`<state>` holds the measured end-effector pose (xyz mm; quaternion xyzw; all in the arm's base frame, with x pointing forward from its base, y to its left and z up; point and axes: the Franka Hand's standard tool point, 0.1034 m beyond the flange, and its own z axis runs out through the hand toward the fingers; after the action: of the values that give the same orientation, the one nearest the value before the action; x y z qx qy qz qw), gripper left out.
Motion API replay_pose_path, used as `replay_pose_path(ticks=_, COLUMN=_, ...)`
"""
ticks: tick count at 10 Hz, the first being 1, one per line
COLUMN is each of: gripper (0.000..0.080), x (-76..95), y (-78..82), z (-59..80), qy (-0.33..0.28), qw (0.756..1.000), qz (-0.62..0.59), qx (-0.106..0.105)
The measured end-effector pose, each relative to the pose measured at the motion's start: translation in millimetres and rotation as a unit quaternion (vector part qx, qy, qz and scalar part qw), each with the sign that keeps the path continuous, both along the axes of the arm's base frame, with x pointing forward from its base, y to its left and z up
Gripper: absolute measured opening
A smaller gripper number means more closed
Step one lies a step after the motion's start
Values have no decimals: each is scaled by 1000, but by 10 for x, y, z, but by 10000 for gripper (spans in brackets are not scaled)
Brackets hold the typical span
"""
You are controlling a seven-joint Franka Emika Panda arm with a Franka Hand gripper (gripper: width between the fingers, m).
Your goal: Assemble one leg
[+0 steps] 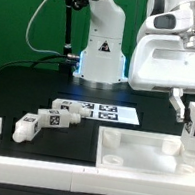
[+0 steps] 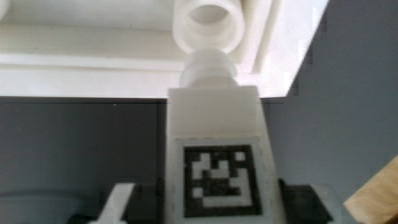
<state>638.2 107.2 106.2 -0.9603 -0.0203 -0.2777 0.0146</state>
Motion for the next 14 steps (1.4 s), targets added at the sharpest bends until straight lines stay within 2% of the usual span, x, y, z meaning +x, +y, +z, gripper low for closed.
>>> replay_pose_path(ticks=1, gripper=284, x=-12, y=-28, z=-65, qy=2, qw=1000, qz=2, qx=-4)
replay_pose_path(ticks=4, gripper=284, x=-59, y=139, z=-112, qy=10, qw=1000, qz=3, qx=3)
replay_pose_path(ticks=8, gripper=284, x=-70, y=123, z=-146, qy=8, qw=1000, qz=5, qx=0)
replay_pose_path(ticks=11, gripper=284, x=-60, y=7, z=-170, qy=9, qw=1000, qz=5, qx=-7)
replay_pose_path(ticks=14, gripper=284, x=-83, y=22, z=-234, qy=11, qw=1000, qz=7, qx=-8)
